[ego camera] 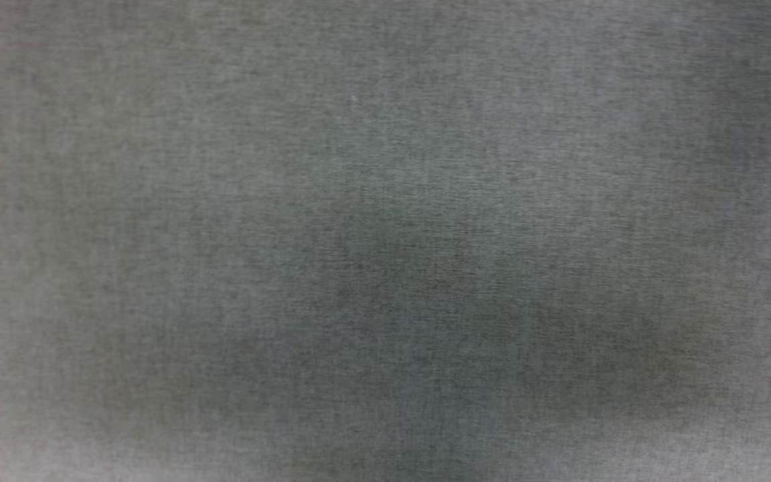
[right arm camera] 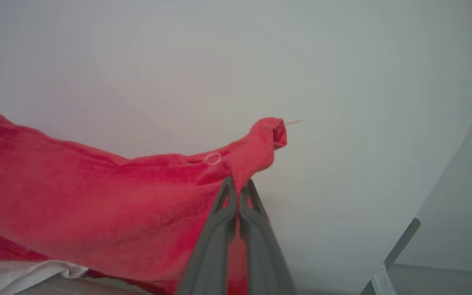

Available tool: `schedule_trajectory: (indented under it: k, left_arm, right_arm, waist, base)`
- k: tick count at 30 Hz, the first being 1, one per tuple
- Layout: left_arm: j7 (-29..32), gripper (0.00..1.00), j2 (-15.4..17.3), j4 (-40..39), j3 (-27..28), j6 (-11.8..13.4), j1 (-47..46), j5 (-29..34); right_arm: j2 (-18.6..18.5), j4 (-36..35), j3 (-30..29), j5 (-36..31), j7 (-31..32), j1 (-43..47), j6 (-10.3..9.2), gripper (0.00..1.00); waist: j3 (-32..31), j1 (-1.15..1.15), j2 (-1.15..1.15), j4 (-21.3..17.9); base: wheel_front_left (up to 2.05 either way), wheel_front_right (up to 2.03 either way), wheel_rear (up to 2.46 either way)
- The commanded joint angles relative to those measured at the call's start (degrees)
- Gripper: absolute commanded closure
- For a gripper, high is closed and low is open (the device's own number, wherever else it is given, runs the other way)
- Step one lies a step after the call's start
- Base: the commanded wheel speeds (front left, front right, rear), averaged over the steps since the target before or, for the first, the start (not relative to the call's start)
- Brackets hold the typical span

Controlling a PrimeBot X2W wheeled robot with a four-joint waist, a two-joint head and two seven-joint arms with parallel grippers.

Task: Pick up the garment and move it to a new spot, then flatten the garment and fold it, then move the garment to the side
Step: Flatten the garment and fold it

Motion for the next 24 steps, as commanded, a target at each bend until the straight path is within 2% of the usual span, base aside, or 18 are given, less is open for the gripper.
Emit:
schedule_trajectory:
  k: [1, 6, 14, 17, 20, 24]
  left_arm:
    - [0.7, 1.00, 0.2, -1.4, -1.5, -0.1, 3.8, -1.5]
    - [3.6, 1.00, 2.2, -5.2, -6.0, -0.1, 13.8, -6.0]
    - [6.4, 1.00, 4.4, -6.9, -13.8, -0.1, 29.4, -8.4]
    - [6.9, 1.00, 4.6, -7.5, -14.9, -0.1, 35.5, -10.2]
    - [6.6, 1.00, 5.3, -9.1, -16.1, -0.1, 41.6, -11.3]
    - [5.8, 1.00, 6.4, -12.4, -17.4, 0.0, 50.7, -12.2]
  right_arm:
    - [0.4, 1.3, -0.1, 0.2, 0.1, 0.9, -0.06, 1.00]
    - [0.6, 3.6, 3.2, 1.1, 0.5, 4.9, -0.06, 1.00]
    - [-1.8, 4.1, 11.2, 9.6, 3.2, 16.5, -0.06, 1.00]
    - [-2.5, 1.2, 16.3, 14.4, 4.5, 23.1, -0.06, 1.00]
    - [-5.1, -4.8, 22.8, 20.2, 6.5, 31.2, -0.06, 1.00]
    - [-11.3, -17.1, 30.7, 29.9, 9.7, 44.6, -0.06, 1.00]
  waist:
    - [-1.8, 0.00, 0.00, 2.0]
    - [-7.7, 0.00, 0.00, 3.6]
    - [-20.7, 0.00, 0.00, 6.1]
    - [-25.4, 0.00, 0.00, 6.7]
    - [-29.4, 0.00, 0.00, 7.3]
    - [-33.9, 0.00, 0.00, 7.4]
  base:
    - [0.00, 0.00, 0.00]
    - [0.00, 0.00, 0.00]
    - [0.00, 0.00, 0.00]
    - [0.00, 0.00, 0.00]
    - [0.00, 0.00, 0.00]
    - [0.00, 0.00, 0.00]
